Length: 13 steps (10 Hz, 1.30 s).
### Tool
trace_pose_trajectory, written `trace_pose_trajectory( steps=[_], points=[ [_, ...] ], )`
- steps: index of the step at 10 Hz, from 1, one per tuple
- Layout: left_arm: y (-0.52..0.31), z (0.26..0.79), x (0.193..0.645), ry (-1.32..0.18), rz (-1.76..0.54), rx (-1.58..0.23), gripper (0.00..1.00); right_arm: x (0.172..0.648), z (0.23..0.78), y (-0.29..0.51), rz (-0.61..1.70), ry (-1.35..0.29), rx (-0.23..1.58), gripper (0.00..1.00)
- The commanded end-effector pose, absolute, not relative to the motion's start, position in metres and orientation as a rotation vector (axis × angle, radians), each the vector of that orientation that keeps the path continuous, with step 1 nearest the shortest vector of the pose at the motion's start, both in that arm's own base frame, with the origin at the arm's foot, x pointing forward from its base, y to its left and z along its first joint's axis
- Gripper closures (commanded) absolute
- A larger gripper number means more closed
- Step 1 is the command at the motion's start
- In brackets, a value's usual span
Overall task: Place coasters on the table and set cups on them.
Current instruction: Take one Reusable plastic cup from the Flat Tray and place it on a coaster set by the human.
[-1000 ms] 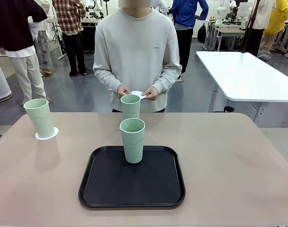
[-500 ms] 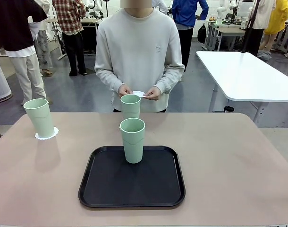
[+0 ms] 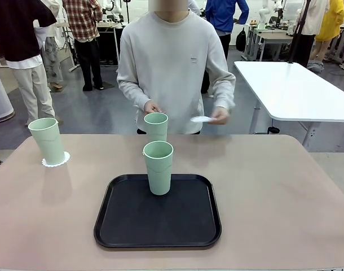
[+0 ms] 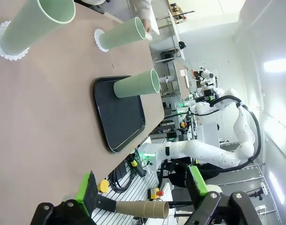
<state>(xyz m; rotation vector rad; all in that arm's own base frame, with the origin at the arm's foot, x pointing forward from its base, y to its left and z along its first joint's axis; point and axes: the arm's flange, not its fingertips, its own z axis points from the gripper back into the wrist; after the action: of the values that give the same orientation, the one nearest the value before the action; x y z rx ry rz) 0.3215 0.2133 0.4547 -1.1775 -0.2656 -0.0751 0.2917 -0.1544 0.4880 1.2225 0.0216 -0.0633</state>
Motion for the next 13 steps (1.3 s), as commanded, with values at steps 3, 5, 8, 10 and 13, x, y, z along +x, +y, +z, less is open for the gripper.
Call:
trace_pose_trajectory(
  steps=[3, 5, 8, 10, 13],
  points=[
    [0.2141, 0.4545, 0.3206, -0.277, -0.075, -1.184, 0.0, 0.2916, 0.4891, -0.1549, -0.056, 0.02, 1.239, 0.0],
    [0.2141, 0.4545, 0.3206, -0.277, -0.075, -1.184, 0.0, 0.2916, 0.4891, -0.1549, -0.056, 0.02, 1.239, 0.0],
    [0.2141, 0.4545, 0.3206, -0.277, -0.075, -1.184, 0.0, 0.2916, 0.4891, -0.1549, -0.056, 0.02, 1.239, 0.0],
    [0.2141, 0.4545, 0.3206, -0.277, -0.075, -1.184, 0.0, 0.2916, 0.4891, -0.1549, -0.056, 0.02, 1.239, 0.0],
    [0.2141, 0.4545, 0.3206, -0.277, -0.075, -1.184, 0.0, 0.2916, 0.4891, -0.1549, -0.056, 0.02, 1.239, 0.0]
  ],
)
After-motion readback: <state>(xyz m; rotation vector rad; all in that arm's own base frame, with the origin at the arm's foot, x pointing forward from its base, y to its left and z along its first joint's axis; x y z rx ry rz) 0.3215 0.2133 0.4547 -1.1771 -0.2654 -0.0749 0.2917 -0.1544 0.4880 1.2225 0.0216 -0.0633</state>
